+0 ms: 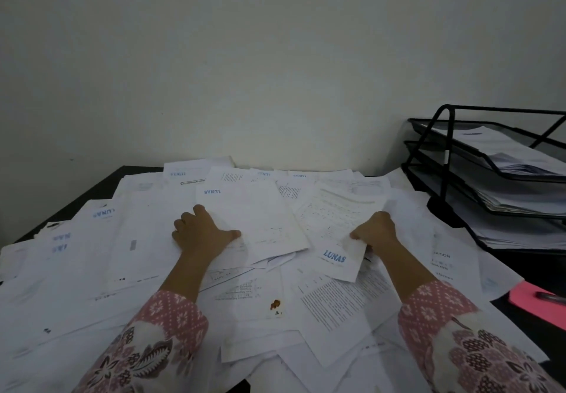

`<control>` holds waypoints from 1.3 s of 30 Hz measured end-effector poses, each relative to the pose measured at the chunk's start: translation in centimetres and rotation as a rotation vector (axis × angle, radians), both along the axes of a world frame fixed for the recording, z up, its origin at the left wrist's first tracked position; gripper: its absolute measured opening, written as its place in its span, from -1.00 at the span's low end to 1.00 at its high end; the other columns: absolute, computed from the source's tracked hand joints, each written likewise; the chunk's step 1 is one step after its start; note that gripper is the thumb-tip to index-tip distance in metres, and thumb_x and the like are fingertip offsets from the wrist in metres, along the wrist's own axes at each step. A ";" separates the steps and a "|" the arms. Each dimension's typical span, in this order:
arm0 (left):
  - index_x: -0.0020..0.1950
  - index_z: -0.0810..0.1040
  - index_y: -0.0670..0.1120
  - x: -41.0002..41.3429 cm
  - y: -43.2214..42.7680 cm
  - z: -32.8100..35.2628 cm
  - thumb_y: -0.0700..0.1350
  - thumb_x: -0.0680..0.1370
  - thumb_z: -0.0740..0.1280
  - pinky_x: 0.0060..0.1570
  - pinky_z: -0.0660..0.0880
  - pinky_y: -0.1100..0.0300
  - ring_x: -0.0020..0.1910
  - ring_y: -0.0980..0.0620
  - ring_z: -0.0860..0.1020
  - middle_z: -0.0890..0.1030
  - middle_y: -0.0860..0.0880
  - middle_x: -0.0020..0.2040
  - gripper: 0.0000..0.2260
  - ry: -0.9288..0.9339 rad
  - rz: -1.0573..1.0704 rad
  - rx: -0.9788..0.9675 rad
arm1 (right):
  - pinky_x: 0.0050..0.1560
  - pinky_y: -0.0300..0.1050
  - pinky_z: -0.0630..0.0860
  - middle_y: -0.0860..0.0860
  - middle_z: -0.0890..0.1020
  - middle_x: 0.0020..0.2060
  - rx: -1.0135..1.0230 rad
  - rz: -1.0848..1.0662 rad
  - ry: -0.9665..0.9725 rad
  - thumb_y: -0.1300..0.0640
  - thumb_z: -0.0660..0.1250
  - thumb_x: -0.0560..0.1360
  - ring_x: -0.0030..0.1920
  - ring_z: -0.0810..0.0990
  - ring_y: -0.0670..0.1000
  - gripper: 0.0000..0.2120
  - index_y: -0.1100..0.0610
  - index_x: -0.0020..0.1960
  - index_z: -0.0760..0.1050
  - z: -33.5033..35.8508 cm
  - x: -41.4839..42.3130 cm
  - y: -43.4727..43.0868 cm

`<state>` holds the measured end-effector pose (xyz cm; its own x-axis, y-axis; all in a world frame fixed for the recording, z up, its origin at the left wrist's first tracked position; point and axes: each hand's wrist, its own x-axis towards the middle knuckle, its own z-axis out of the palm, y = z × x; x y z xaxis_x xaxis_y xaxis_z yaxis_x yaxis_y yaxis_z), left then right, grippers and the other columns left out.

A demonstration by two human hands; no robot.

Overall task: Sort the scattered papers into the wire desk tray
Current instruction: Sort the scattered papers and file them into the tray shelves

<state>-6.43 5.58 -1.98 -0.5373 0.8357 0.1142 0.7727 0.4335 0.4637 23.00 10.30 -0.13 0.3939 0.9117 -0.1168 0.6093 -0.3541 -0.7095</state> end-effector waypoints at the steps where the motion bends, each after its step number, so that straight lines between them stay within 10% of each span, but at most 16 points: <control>1: 0.40 0.21 -0.15 0.0 0.0 0.1 0.23 0.28 0.51 0.22 0.34 -0.02 0.29 -0.20 0.34 0.36 -0.22 0.30 -0.12 -0.051 -0.008 0.030 | -0.03 -0.06 0.52 0.27 0.55 0.11 0.035 0.003 -0.023 0.31 0.42 0.42 0.09 0.56 0.20 -0.58 0.38 0.20 0.36 0.1 0.3 -0.1; 13: 0.49 0.13 -0.24 -4.4 0.1 1.0 -0.20 0.40 0.50 0.30 0.30 0.02 0.38 -0.19 0.32 0.30 -0.24 0.42 -0.22 -0.523 -0.109 0.191 | 0.03 0.03 0.47 0.27 0.54 0.06 0.194 -0.195 0.191 0.32 0.23 0.49 -0.02 0.51 0.17 -0.68 0.38 0.22 0.43 1.4 6.1 1.8; 22: 0.43 0.28 -0.19 -3.7 -0.5 1.2 -0.20 0.44 0.46 0.08 0.38 0.13 0.24 -0.17 0.45 0.44 -0.22 0.31 -0.38 -0.518 -0.224 0.080 | 0.01 -0.08 0.47 0.20 0.55 0.18 0.236 0.094 0.242 0.33 0.29 0.49 0.12 0.54 0.19 -0.69 0.32 0.23 0.43 0.8 0.9 1.2; 28: 0.45 0.27 -0.25 -0.9 -0.7 1.3 -0.16 0.62 0.18 0.29 0.25 0.18 0.36 -0.11 0.34 0.35 -0.18 0.41 -0.59 -0.511 -0.215 0.201 | 0.02 -0.17 0.39 0.15 0.53 0.20 0.303 0.228 0.131 0.22 0.34 0.49 0.16 0.52 0.11 -0.64 0.25 0.26 0.40 -1.1 -3.4 0.5; 34: 0.26 0.43 -0.21 0.9 -0.6 1.2 -0.08 0.51 0.38 -0.07 0.41 0.22 0.03 0.01 0.46 0.51 -0.13 0.20 -0.61 -0.530 -0.285 0.148 | 0.11 -0.14 0.41 0.15 0.54 0.21 0.353 0.258 -0.016 0.20 0.26 0.55 0.19 0.52 0.12 -0.67 0.23 0.30 0.42 -2.8 -5.5 0.0; 39: 0.41 0.25 -0.21 1.9 -0.3 1.9 -0.25 0.53 0.31 0.04 0.33 0.29 0.26 -0.07 0.41 0.42 -0.16 0.33 -0.53 -0.413 -0.360 0.120 | 0.17 -0.10 0.42 0.19 0.55 0.19 0.346 0.312 -0.108 0.15 0.24 0.56 0.17 0.52 0.14 -0.65 0.28 0.30 0.42 -2.7 -5.7 0.6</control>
